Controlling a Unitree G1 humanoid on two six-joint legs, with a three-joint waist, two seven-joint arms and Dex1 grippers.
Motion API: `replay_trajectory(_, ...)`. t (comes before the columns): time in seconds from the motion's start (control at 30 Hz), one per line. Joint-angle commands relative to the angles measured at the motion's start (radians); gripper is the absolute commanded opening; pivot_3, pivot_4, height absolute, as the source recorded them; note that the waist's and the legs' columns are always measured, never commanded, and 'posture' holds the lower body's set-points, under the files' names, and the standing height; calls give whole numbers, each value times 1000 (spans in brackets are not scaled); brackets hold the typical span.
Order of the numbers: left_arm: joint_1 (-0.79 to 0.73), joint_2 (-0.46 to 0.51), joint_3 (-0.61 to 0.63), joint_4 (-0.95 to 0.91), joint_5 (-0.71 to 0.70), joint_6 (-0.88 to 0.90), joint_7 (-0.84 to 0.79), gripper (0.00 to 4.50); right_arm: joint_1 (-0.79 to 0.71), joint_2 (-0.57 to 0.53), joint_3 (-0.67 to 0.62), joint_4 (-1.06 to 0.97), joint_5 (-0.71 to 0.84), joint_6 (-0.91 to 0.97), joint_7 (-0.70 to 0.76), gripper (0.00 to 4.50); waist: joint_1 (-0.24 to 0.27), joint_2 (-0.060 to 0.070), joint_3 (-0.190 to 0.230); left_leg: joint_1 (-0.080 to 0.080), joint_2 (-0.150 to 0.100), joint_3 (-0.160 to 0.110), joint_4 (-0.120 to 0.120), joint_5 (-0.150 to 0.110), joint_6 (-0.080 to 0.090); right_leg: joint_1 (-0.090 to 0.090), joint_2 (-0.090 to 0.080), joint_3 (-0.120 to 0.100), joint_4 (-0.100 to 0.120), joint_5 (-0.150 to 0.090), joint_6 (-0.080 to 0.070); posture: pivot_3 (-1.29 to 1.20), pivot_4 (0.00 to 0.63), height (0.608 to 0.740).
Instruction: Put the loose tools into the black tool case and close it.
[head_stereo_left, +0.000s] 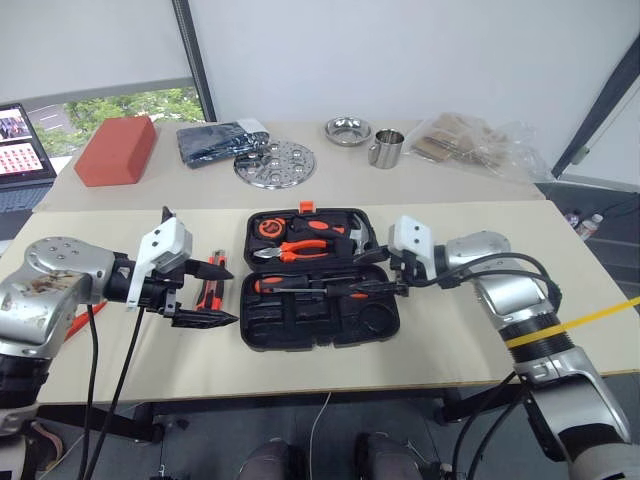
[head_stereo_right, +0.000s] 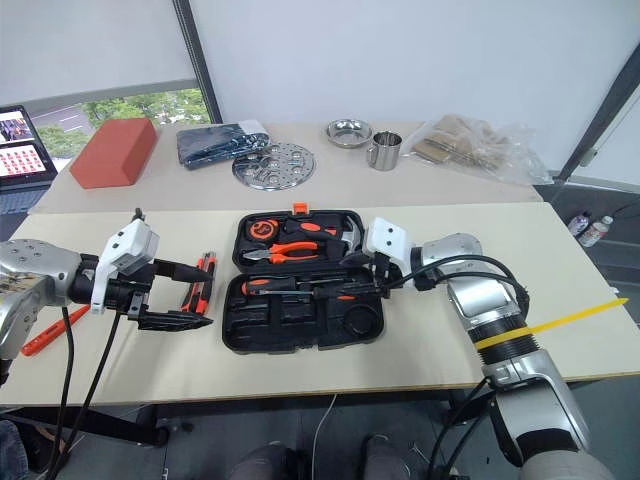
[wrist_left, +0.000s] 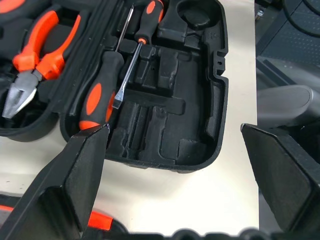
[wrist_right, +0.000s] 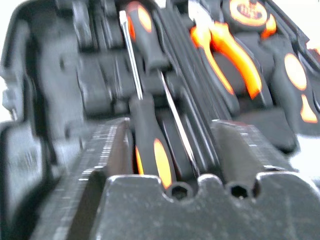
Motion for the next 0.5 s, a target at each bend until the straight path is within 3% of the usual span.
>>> replay_trajectory(0.03, -34, 5, 6, 2, 5, -14, 2, 4500, -17, 18, 1, -32, -10, 15, -27, 1302, 0, 0, 0, 0, 0, 0, 0, 0, 0, 0, 0, 0, 0, 0, 0, 0, 150, 734)
replay_trajectory(0.17, -43, 2, 2, 13, 9, -19, -1, 4500, -6, 39, 92, 7, -115, -27, -64, 24, -1, 0, 0, 0, 0, 0, 0, 0, 0, 0, 0, 0, 0, 0, 0, 0, 150, 734)
replay_trajectory(0.33, -42, 0, 5, 13, 10, -19, 3, 4500, 62, 52, 203, 37, -234, -85, -93, 24, -7, -3, -2, 2, 0, 1, 0, 0, 0, 0, 0, 1, 1, 0, 0, 0, 150, 734)
replay_trajectory(0.5, -16, 11, 29, 5, 5, -8, 16, 4500, 61, 87, 118, -19, -176, -77, -128, 24, -13, -6, -4, 10, 1, 1, -2, 1, -2, 7, 1, 1, 1, -4, 3, 0, 150, 734)
